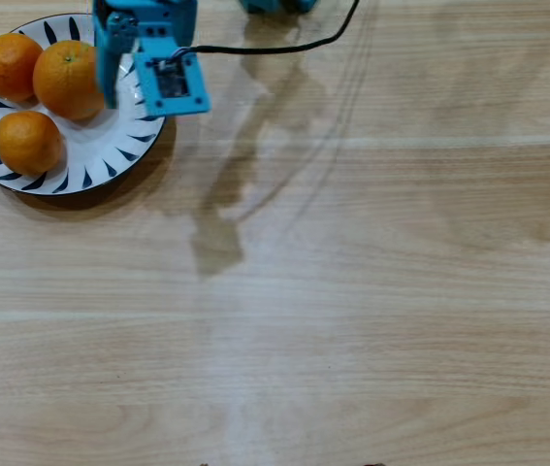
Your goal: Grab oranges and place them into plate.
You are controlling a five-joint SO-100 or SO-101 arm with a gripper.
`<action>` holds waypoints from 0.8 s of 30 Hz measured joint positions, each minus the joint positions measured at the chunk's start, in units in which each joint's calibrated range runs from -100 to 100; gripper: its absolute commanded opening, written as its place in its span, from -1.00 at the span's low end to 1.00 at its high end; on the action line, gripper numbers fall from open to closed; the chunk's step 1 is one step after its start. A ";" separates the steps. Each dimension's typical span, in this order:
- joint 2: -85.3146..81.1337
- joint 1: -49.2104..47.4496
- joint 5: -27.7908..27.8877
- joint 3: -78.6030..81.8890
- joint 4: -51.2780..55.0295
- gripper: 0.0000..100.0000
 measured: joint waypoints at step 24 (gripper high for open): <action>-73.97 -32.17 13.72 68.26 -2.07 -0.95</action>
